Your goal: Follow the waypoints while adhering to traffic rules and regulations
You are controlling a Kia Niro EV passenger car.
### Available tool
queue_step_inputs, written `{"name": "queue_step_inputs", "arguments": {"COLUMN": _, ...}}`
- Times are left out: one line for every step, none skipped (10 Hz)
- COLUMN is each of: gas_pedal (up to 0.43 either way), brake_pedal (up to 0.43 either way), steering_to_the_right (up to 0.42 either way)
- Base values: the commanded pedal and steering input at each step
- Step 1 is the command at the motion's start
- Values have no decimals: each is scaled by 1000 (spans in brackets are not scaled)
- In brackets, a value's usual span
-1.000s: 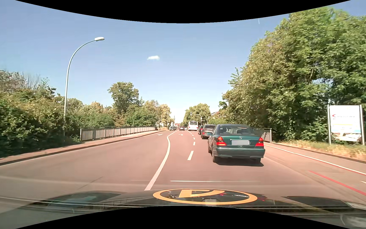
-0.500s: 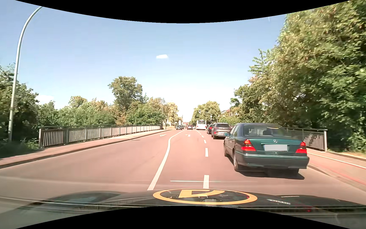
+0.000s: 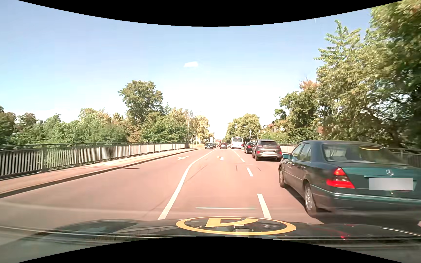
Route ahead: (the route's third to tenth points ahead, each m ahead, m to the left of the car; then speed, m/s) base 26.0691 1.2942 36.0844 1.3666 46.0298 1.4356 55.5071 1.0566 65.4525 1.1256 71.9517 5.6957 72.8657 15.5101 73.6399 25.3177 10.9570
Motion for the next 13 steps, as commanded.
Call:
{"name": "queue_step_inputs", "arguments": {"gas_pedal": 398, "brake_pedal": 0, "steering_to_the_right": -5}}
{"name": "queue_step_inputs", "arguments": {"gas_pedal": 398, "brake_pedal": 0, "steering_to_the_right": -5}}
{"name": "queue_step_inputs", "arguments": {"gas_pedal": 398, "brake_pedal": 0, "steering_to_the_right": -5}}
{"name": "queue_step_inputs", "arguments": {"gas_pedal": 358, "brake_pedal": 0, "steering_to_the_right": -4}}
{"name": "queue_step_inputs", "arguments": {"gas_pedal": 268, "brake_pedal": 0, "steering_to_the_right": -3}}
{"name": "queue_step_inputs", "arguments": {"gas_pedal": 150, "brake_pedal": 0, "steering_to_the_right": -2}}
{"name": "queue_step_inputs", "arguments": {"gas_pedal": 87, "brake_pedal": 0, "steering_to_the_right": -2}}
{"name": "queue_step_inputs", "arguments": {"gas_pedal": 0, "brake_pedal": 0, "steering_to_the_right": -2}}
{"name": "queue_step_inputs", "arguments": {"gas_pedal": 0, "brake_pedal": 0, "steering_to_the_right": -2}}
{"name": "queue_step_inputs", "arguments": {"gas_pedal": 0, "brake_pedal": 0, "steering_to_the_right": -1}}
{"name": "queue_step_inputs", "arguments": {"gas_pedal": 0, "brake_pedal": 0, "steering_to_the_right": -1}}
{"name": "queue_step_inputs", "arguments": {"gas_pedal": 0, "brake_pedal": 0, "steering_to_the_right": -1}}
{"name": "queue_step_inputs", "arguments": {"gas_pedal": 0, "brake_pedal": 0, "steering_to_the_right": 1}}
